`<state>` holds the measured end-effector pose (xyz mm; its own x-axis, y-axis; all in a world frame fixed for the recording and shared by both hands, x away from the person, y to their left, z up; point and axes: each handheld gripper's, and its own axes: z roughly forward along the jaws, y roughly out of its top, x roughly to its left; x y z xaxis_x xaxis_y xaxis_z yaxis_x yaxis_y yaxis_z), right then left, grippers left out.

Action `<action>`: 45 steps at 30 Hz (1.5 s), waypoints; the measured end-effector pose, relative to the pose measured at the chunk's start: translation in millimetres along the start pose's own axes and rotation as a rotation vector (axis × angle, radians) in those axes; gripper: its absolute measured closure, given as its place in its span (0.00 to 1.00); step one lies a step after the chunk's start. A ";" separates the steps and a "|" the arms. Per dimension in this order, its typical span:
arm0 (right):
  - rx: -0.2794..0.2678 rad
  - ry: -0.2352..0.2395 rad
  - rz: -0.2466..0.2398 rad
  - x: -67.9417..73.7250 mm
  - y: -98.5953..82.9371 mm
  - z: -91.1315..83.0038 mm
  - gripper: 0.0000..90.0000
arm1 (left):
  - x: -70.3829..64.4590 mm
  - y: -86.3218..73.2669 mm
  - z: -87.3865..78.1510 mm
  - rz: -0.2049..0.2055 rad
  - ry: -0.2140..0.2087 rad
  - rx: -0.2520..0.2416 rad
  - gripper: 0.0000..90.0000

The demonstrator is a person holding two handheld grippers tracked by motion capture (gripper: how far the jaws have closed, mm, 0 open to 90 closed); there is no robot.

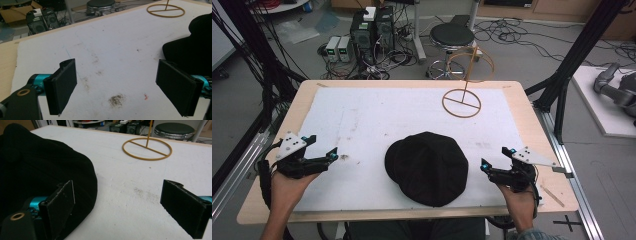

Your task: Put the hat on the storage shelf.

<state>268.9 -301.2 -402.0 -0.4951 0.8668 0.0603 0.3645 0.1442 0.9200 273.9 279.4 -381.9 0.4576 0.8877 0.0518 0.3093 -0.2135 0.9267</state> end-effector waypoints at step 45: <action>-0.016 0.066 0.015 11.2 8.7 13.2 0.13 | -0.5 0.0 -0.6 0.006 0.011 0.003 0.19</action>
<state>276.9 -284.0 -398.5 -0.5406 0.8355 0.0990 0.3600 0.1234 0.9247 273.2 279.1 -381.7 0.4506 0.8906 0.0616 0.3086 -0.2201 0.9254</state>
